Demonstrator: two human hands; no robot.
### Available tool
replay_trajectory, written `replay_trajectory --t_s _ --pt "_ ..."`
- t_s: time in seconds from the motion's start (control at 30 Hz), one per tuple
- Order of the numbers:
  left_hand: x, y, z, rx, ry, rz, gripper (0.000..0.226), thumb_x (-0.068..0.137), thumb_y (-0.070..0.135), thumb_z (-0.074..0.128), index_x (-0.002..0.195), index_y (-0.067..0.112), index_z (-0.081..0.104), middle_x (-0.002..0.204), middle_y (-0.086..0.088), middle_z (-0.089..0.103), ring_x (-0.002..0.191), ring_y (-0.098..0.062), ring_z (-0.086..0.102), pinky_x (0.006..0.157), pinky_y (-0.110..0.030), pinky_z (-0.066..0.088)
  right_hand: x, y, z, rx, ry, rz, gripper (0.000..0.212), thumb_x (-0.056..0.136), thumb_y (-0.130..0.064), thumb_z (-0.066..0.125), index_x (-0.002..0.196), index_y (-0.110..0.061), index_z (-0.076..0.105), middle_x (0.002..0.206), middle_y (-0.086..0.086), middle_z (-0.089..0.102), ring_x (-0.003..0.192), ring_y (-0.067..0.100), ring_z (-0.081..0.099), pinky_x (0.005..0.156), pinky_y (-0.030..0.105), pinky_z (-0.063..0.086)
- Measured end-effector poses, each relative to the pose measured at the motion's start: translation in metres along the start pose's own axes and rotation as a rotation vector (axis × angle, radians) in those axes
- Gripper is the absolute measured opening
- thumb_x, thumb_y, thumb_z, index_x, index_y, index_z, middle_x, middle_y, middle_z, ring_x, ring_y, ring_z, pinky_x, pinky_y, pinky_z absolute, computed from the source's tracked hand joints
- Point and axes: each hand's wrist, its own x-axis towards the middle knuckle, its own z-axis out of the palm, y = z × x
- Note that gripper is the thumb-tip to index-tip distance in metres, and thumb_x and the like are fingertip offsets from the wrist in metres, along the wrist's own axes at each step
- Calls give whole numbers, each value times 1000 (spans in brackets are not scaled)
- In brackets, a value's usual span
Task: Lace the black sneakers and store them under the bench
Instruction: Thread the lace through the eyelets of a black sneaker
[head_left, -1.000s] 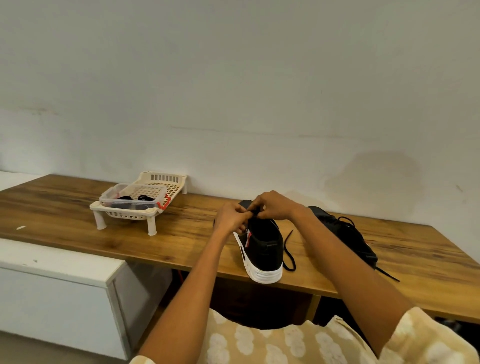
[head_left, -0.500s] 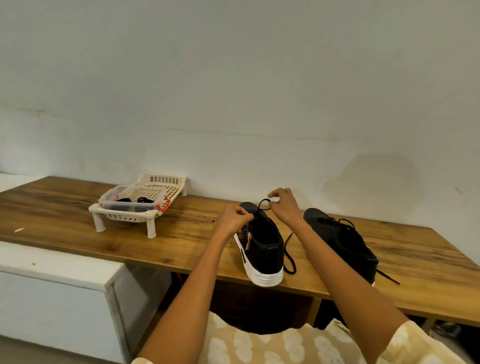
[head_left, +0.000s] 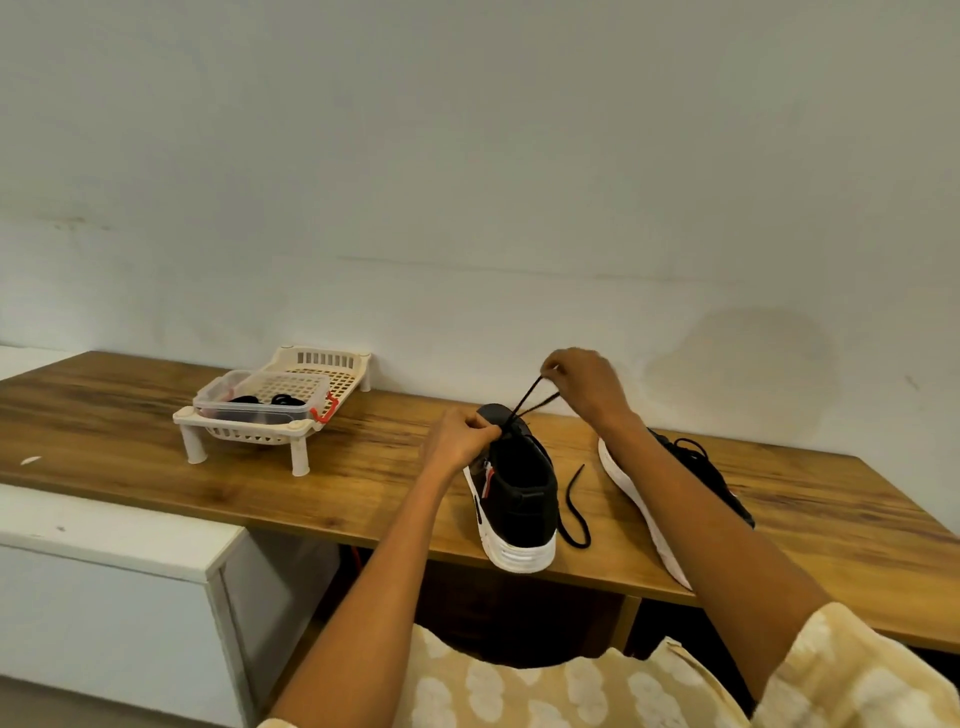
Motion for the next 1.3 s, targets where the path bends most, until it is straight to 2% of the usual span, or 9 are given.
replay_trajectory --t_s 0.1,0.23,0.37,0.6,0.7,0.83,1.07,1.17,1.3 --pt "-1 1 0 20 0 9 11 80 30 65 70 26 66 75 6 67 79 -14 63 71 -30 48 -7 16 -1 5 -27 102 19 94 -15 53 104 -10 68 110 6 67 94 26 64 77 32 46" --pt "-2 3 0 8 1 13 10 80 31 65 71 26 67 73 6 66 76 -12 63 66 -29 46 -16 -5 7 151 -326 -108 33 93 -24 58 125 -17 61 131 1 57 110 24 59 89 27 41" --pt "-1 2 -1 8 -21 16 11 80 32 65 71 26 66 73 5 66 75 -13 63 66 -31 47 -7 -28 16 -2 -471 -271 25 86 -20 66 110 -14 71 112 4 70 100 18 63 86 29 48" --pt "0 0 -2 10 -26 47 11 82 28 64 72 24 67 78 2 68 78 -14 63 74 -34 51 -4 -11 12 39 -177 -64 17 93 -21 57 101 -11 69 99 4 70 81 23 66 75 33 52" --pt "2 1 -3 10 -28 50 10 82 27 64 73 23 67 78 2 68 76 -12 61 73 -31 49 -11 10 15 458 36 283 9 98 -15 47 101 -10 54 92 12 68 64 26 64 63 41 56" --pt "4 1 -2 13 -43 55 10 84 28 64 81 19 68 83 3 66 80 -12 61 74 -30 48 -11 31 2 1009 317 726 16 100 -11 36 113 -6 45 85 13 63 58 23 59 51 32 52" --pt "10 6 0 82 -68 97 30 100 29 43 112 15 67 107 -7 67 86 -21 61 73 -32 49 -32 31 25 642 -102 587 15 100 -12 43 112 -6 50 95 19 64 58 28 58 65 44 57" --pt "15 2 -4 124 -217 132 28 99 21 46 120 16 63 110 -8 64 83 -17 58 59 -24 49 -32 23 31 217 -153 333 21 99 -18 44 113 -12 58 116 10 56 85 27 63 78 40 53" --pt "27 1 -11 107 -268 157 22 95 19 54 113 17 67 101 -3 63 85 -19 62 53 -20 50 -18 -5 23 250 -272 21 27 94 -18 52 119 -17 62 119 8 51 108 22 53 87 26 39"
